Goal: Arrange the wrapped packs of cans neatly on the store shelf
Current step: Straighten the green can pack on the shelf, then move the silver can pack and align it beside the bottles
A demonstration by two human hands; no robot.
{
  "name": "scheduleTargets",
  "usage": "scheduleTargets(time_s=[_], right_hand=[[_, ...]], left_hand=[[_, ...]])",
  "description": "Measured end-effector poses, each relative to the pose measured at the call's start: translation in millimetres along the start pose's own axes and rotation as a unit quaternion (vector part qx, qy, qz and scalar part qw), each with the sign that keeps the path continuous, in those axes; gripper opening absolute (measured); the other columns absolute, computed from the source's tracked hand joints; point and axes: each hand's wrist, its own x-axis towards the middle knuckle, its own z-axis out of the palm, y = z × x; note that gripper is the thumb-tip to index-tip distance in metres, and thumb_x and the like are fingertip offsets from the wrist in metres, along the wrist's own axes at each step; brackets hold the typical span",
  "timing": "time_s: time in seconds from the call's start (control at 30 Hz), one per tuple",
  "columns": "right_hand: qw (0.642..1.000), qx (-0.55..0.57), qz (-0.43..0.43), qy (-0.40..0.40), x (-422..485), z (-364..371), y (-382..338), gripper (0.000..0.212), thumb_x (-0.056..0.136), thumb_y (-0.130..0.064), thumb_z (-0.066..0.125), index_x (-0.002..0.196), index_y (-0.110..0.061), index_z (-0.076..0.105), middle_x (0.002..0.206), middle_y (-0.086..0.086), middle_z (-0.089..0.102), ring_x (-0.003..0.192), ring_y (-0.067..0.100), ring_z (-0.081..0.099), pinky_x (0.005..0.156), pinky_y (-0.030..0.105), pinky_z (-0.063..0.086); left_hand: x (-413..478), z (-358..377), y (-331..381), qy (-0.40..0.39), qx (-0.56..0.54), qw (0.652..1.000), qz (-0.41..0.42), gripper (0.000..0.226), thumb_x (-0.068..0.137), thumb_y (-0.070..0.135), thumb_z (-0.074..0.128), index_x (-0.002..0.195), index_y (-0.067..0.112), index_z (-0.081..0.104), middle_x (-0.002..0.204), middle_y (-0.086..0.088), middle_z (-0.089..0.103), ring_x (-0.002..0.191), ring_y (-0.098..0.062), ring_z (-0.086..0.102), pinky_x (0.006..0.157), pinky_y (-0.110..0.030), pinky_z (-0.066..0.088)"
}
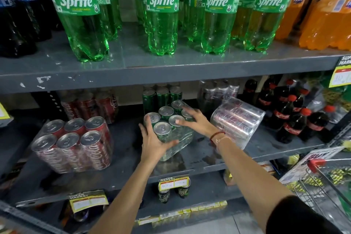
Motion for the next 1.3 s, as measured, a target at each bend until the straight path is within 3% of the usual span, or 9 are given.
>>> scheduleTargets(time_s=[0.1,0.17,0.4,0.77,0.93,1.03,1.1,1.17,1.3], right_hand=[[0.999,0.011,0.003,0.036,-3.9,9.0,2.3,0.075,0.07,-0.057,0.072,0.137,-0.035,0.045,0.135,0.005,0.041,0.129,0.023,0.043,0.106,0.028,0.03],[0.996,0.011,0.004,0.084,-16.8,19.9,0.1,0.077,0.069,-0.063,0.069,0.137,-0.037,0.044,0.129,0.002,0.044,0.121,0.021,0.048,0.098,0.025,0.033],[0.973,-0.055,0.045,0.219,-61.1,78.7,-22.9,0.077,0.077,-0.069,0.053,0.142,-0.031,0.038,0.124,0.012,0.037,0.113,0.039,0.045,0.09,0.042,0.043],[0.98,-0.032,0.03,0.195,-60.9,70.9,-22.7,0.076,0.078,-0.067,0.056,0.142,-0.033,0.035,0.126,0.011,0.036,0.112,0.039,0.048,0.093,0.046,0.046],[0.989,0.046,0.006,0.142,-67.3,42.1,-2.9,0.077,0.079,-0.066,0.054,0.145,-0.041,0.024,0.141,0.01,0.03,0.115,0.028,0.05,0.088,0.029,0.037],[0.978,0.063,-0.026,0.198,-74.0,1.2,19.5,0.075,0.08,-0.064,0.056,0.144,-0.04,0.026,0.144,0.009,0.03,0.125,0.027,0.043,0.095,0.027,0.031],[0.962,0.067,-0.041,0.261,-76.4,-32.2,36.6,0.073,0.079,-0.061,0.06,0.142,-0.037,0.033,0.134,0.003,0.036,0.127,0.021,0.04,0.098,0.022,0.027],[0.95,0.033,-0.049,0.306,-74.0,-68.7,54.3,0.069,0.08,-0.056,0.062,0.14,-0.03,0.039,0.128,0.003,0.041,0.124,0.022,0.042,0.098,0.021,0.028],[0.964,-0.097,0.02,0.246,-50.4,-142.5,89.1,0.083,0.072,-0.069,0.059,0.142,-0.033,0.035,0.145,0.018,0.033,0.136,0.036,0.026,0.111,0.04,0.024]], left_hand=[[14.1,-16.5,-7.9,-0.012,0.017,0.999,0.031,0.118,0.049,0.038,0.09,0.144,0.03,0.02,0.15,-0.009,0.032,0.134,-0.029,0.037,0.107,-0.043,0.035],[23.3,-32.3,-14.7,-0.062,0.013,0.997,0.045,0.114,0.048,0.034,0.091,0.142,0.033,0.027,0.145,-0.001,0.041,0.126,-0.017,0.043,0.103,-0.031,0.035],[46.9,-76.4,-27.1,-0.22,0.073,0.972,0.04,0.116,0.052,0.029,0.091,0.143,0.043,0.021,0.154,0.004,0.027,0.138,-0.02,0.028,0.107,-0.032,0.028],[32.1,-70.5,-21.5,-0.172,0.079,0.982,0.022,0.114,0.056,0.023,0.089,0.144,0.042,0.02,0.153,0.003,0.032,0.137,-0.018,0.031,0.098,-0.026,0.03],[28.1,-75.5,9.3,-0.214,0.164,0.962,-0.049,0.123,0.055,0.034,0.089,0.149,0.035,0.009,0.158,-0.007,0.017,0.143,-0.026,0.02,0.113,-0.042,0.027],[15.0,-59.0,47.0,-0.112,0.202,0.973,-0.024,0.122,0.054,0.045,0.086,0.149,0.028,0.013,0.158,-0.015,0.008,0.144,-0.035,0.011,0.115,-0.049,0.02],[-2.8,-34.2,74.4,0.001,0.155,0.985,0.07,0.108,0.06,0.047,0.082,0.147,0.026,0.021,0.154,-0.016,0.022,0.14,-0.035,0.024,0.111,-0.048,0.027],[-16.6,2.0,99.0,0.033,0.072,0.988,0.134,0.098,0.068,0.047,0.076,0.146,0.027,0.021,0.153,-0.011,0.028,0.137,-0.029,0.033,0.108,-0.042,0.031],[-15.4,93.6,126.4,-0.163,-0.042,0.985,0.048,0.105,0.076,0.047,0.07,0.148,0.033,-0.004,0.156,-0.006,0.024,0.136,-0.029,0.036,0.108,-0.038,0.034]])
